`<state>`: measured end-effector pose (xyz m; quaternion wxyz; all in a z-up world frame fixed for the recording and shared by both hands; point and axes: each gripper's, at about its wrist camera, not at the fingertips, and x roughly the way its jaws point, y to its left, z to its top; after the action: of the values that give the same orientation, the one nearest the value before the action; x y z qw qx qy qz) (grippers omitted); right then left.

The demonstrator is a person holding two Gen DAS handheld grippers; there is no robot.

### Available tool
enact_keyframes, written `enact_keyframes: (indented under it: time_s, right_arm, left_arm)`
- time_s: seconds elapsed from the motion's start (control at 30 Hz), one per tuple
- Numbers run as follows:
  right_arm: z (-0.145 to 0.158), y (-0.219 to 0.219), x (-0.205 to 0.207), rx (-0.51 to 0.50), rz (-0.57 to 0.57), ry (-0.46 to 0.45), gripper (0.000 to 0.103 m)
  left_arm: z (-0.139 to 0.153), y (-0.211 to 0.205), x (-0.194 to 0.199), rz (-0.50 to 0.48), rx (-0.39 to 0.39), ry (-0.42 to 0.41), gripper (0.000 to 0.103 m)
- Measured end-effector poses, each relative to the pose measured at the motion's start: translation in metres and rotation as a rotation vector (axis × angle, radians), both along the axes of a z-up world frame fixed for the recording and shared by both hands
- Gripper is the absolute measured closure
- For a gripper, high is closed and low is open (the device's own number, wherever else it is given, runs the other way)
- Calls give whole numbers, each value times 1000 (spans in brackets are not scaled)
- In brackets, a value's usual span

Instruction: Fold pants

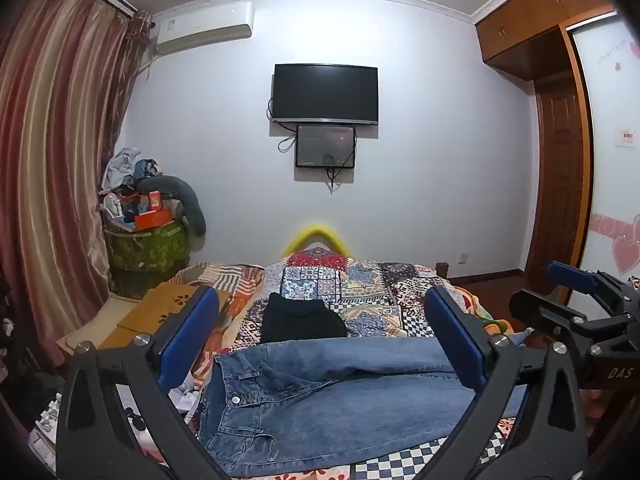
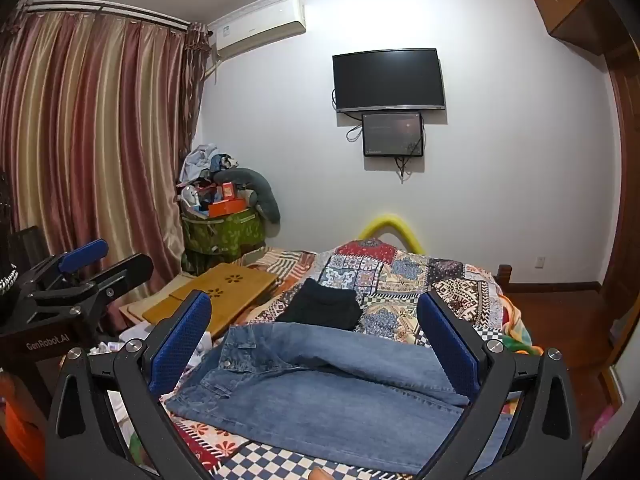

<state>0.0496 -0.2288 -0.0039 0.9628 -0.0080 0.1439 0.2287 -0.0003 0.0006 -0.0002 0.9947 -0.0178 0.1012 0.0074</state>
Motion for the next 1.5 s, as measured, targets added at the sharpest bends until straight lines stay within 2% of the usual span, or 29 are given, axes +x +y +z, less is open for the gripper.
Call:
enact_keyframes:
  time_s: [0.3, 0.43, 1.5]
  right_arm:
    - [0, 0, 0, -1, 0, -1, 1]
    - [-1, 0, 1, -1, 0, -1, 1]
    - [-1, -10, 8, 13, -18, 2, 1]
  left_arm:
    - [-6, 5, 19, -12, -20, 40, 0]
    - [-6, 6, 9, -12, -30, 18, 0]
    - [-14, 10, 16, -16, -59, 32, 0]
